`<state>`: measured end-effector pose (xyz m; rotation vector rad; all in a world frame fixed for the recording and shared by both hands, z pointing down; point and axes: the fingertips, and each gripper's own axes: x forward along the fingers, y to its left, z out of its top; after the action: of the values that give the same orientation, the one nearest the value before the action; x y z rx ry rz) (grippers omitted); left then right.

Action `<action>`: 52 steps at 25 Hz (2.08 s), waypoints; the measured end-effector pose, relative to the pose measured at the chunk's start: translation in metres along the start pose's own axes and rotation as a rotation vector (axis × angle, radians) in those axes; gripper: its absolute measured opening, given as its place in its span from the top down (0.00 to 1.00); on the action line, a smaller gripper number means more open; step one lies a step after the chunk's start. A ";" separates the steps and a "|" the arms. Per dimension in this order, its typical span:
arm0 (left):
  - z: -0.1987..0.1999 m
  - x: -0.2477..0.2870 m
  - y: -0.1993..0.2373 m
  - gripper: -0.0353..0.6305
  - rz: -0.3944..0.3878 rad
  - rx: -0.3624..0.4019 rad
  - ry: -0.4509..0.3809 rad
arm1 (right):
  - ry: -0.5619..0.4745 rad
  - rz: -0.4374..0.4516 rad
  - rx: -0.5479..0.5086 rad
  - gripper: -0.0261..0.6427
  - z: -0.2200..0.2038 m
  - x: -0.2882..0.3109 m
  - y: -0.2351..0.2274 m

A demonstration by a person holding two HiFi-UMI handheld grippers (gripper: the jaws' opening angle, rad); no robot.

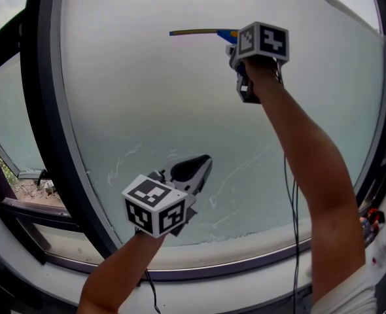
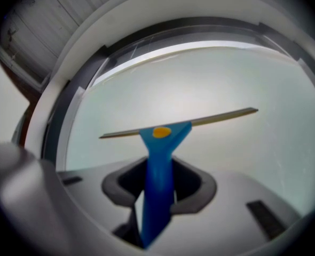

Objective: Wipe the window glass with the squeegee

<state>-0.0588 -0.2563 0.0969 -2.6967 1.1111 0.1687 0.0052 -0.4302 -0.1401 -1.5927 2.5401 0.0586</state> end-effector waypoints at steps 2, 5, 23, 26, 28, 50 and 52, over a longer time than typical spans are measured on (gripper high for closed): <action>-0.002 0.000 -0.001 0.90 0.000 -0.007 0.001 | 0.006 0.001 0.000 0.75 -0.005 -0.001 -0.001; -0.006 -0.001 -0.002 0.90 0.000 -0.017 0.003 | 0.011 0.002 0.003 0.75 -0.011 -0.002 -0.001; -0.038 -0.006 -0.009 0.91 0.000 -0.081 0.033 | 0.067 0.009 0.005 0.75 -0.066 -0.011 -0.006; -0.044 -0.007 -0.009 0.90 0.000 -0.091 0.037 | 0.071 0.009 0.007 0.75 -0.073 -0.011 -0.006; -0.048 -0.007 -0.009 0.91 -0.001 -0.096 0.041 | 0.074 0.009 0.007 0.75 -0.078 -0.012 -0.007; -0.102 -0.015 -0.010 0.90 0.012 -0.167 0.101 | 0.097 0.007 0.009 0.75 -0.139 -0.023 -0.013; -0.107 -0.017 -0.011 0.90 0.012 -0.176 0.107 | 0.100 0.006 0.010 0.75 -0.146 -0.025 -0.014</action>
<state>-0.0601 -0.2633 0.2052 -2.8852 1.1947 0.1315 0.0137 -0.4301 0.0079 -1.6235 2.6156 -0.0340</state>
